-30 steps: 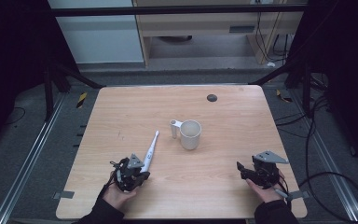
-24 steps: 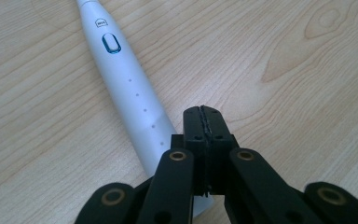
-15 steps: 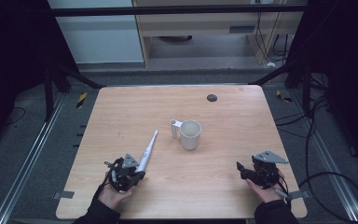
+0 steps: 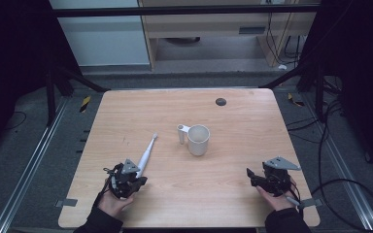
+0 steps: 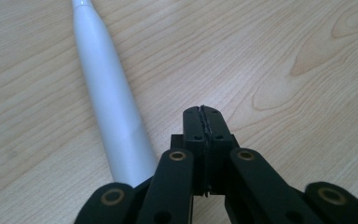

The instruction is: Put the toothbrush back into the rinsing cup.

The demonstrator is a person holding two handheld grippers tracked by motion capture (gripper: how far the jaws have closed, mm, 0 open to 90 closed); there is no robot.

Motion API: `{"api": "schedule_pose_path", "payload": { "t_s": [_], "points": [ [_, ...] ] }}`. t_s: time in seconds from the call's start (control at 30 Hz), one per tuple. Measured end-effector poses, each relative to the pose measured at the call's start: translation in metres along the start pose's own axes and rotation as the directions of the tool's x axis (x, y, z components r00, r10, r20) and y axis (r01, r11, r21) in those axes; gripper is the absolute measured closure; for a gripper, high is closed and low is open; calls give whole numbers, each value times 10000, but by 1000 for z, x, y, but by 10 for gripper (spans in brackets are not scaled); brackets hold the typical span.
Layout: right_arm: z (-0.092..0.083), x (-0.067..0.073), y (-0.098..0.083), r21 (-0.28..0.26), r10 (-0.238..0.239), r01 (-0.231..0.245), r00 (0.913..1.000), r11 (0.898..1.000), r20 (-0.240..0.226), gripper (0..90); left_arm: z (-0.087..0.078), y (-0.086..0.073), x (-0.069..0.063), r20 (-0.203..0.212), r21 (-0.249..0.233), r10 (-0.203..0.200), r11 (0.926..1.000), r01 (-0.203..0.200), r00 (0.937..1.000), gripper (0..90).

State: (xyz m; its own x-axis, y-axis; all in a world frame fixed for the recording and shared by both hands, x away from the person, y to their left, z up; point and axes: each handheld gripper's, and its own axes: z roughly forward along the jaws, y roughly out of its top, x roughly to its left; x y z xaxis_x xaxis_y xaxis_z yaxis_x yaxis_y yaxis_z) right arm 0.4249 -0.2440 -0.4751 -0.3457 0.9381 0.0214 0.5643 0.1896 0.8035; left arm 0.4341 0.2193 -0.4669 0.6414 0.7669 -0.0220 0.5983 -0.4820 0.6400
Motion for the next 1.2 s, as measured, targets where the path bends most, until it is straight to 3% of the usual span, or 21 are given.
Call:
{"api": "schedule_pose_path", "payload": {
  "t_s": [0.3,0.53,0.67,0.77,0.83,0.97,1.1,1.2],
  "points": [
    [0,0,0,-14,-15,15,10000,10000,14,331,-12,10,11,-518,-606,-336,9977,304,9981,846],
    [0,0,0,-2,5,-5,10000,10000,8,330,-17,22,23,-1229,-728,-371,9969,283,9917,651],
    [0,0,0,20,32,-32,10000,10000,-9,329,-16,27,27,-1394,-678,-351,9974,259,9896,545],
    [1,0,0,26,10,-10,10000,10000,18,329,-15,29,29,-1658,-717,-278,9973,161,9858,514],
    [1,-1,0,33,18,-18,10000,10000,31,329,-12,35,33,-1664,-584,-509,9974,417,9847,480],
    [1,-1,0,36,15,-15,10000,10000,34,329,-10,40,37,-1862,-686,-581,9966,461,9808,487],
    [1,-1,0,50,-1,1,10000,10000,22,329,-5,49,44,-2047,-518,-696,9968,602,9764,430],
    [2,-1,0,52,10,-10,10000,10000,21,329,-2,54,48,-1971,-539,-788,9961,695,9772,445]
  ]
}}
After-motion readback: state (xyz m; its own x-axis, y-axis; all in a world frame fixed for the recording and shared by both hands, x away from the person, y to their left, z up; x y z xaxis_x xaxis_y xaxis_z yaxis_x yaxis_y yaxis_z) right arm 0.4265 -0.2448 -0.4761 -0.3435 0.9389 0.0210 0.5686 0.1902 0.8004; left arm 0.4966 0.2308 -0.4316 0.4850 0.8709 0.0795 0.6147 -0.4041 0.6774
